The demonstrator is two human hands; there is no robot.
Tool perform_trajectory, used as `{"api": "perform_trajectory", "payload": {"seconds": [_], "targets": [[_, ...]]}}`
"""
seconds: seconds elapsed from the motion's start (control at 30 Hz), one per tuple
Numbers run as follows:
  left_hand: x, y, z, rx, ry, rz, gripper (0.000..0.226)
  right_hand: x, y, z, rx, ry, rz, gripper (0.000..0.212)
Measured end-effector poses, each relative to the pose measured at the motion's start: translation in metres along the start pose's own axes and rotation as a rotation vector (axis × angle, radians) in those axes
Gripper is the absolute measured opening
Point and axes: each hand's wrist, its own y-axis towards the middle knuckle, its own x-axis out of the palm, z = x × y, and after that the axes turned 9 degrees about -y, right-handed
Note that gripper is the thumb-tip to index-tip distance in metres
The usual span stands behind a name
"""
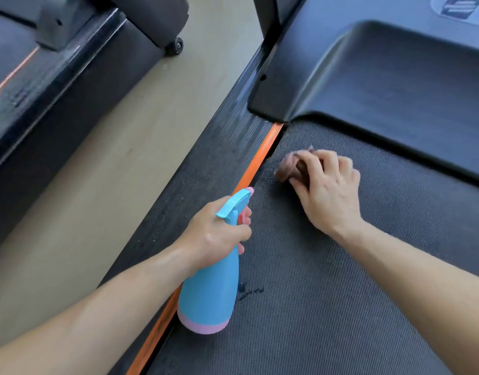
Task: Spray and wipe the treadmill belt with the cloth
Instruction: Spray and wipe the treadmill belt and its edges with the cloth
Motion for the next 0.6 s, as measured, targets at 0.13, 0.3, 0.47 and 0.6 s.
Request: {"api": "perform_trajectory", "payload": {"seconds": [0.13,0.3,0.47,0.6], "targets": [[-0.007,0.001,0.0,0.043,-0.111,0.026,0.051,0.013,0.08,-0.012,0.13,-0.047,-0.106,0.041],[-0.017,0.003,0.0,0.063,-0.175,0.01,0.059,0.008,0.019,-0.021,-0.175,-0.084,-0.015,0.034],[-0.017,0.007,0.006,0.074,-0.172,0.008,0.059,0.012,0.017,-0.011,-0.295,-0.11,-0.006,0.034],[-0.014,0.009,0.009,0.076,-0.179,0.002,0.051,0.018,0.08,-0.006,0.05,-0.087,-0.047,0.03]]}}
